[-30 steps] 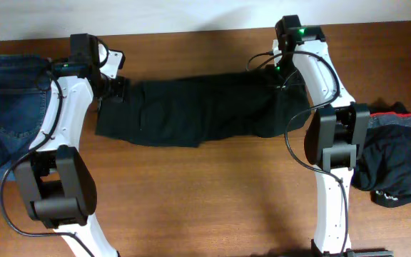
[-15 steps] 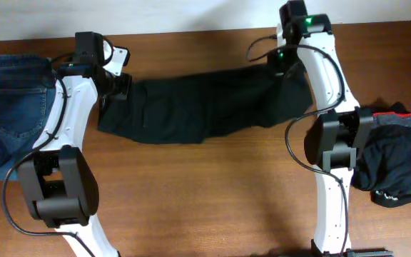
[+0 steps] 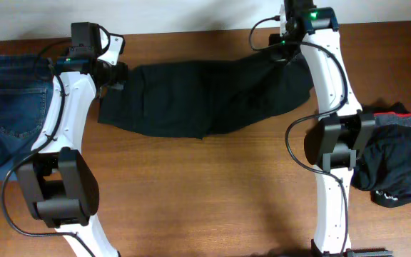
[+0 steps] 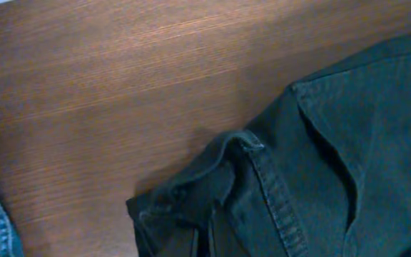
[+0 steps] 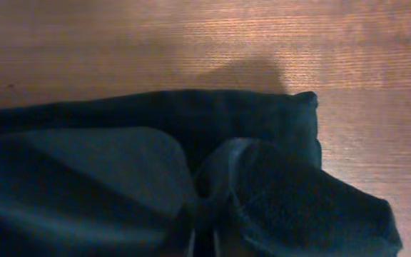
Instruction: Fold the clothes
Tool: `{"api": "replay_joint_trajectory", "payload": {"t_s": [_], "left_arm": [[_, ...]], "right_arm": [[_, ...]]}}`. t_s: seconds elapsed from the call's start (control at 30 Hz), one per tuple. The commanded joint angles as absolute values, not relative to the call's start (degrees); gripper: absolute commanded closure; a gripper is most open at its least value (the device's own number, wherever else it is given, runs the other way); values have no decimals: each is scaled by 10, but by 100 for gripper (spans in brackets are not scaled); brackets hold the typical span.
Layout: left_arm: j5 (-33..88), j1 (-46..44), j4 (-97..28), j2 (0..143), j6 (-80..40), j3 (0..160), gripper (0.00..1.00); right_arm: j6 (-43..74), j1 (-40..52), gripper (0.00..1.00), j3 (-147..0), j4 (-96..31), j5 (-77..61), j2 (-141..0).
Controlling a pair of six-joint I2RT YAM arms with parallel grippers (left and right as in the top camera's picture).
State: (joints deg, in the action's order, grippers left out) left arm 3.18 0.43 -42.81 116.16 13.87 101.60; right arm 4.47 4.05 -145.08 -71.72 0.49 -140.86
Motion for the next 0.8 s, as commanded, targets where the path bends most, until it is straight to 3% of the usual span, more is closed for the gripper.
{"api": "replay_joint_trajectory", "payload": {"t_s": [0.0, 0.03, 0.07, 0.1, 0.17, 0.27, 0.37, 0.43, 0.47, 0.5, 0.57, 0.6, 0.77], "left_arm": [[-3, 6, -422, 1159, 132, 1032, 99], [-4, 6, -422, 1166, 132, 1032, 85], [-5, 6, -422, 1172, 132, 1032, 59], [-12, 6, -420, 1173, 132, 1032, 41], [-29, 6, -422, 1170, 132, 1042, 31], [-28, 6, -434, 1163, 116, 1068, 29], [15, 6, -453, 1147, 86, 1099, 30], [92, 4, -461, 1139, 85, 1104, 38], [133, 1, -468, 1139, 73, 1104, 51], [147, -1, -475, 1139, 65, 1104, 70], [154, -13, -496, 1145, 58, 1095, 99], [154, -17, -502, 1148, 58, 1091, 99], [155, -50, -525, 1190, 58, 1077, 99]], "right_arm": [[45, 37, 38, -1411, -692, 23, -1402], [45, 37, 4, -1396, -677, 29, -1402], [45, 36, 1, -1392, -672, 36, -1402], [46, 36, 1, -1393, -670, 35, -1402], [45, 36, 2, -1418, -685, 28, -1396], [45, 36, 1, -1456, -714, -1, -1388], [19, 40, 1, -1487, -735, -107, -1379], [17, 47, 5, -1490, -738, -173, -1377], [17, 54, 18, -1489, -740, -197, -1378], [18, 59, 30, -1487, -740, -204, -1380], [21, 79, 88, -1482, -742, -208, -1385], [22, 84, 96, -1480, -742, -208, -1386], [38, 145, 96, -1468, -728, -208, -1413]]}}
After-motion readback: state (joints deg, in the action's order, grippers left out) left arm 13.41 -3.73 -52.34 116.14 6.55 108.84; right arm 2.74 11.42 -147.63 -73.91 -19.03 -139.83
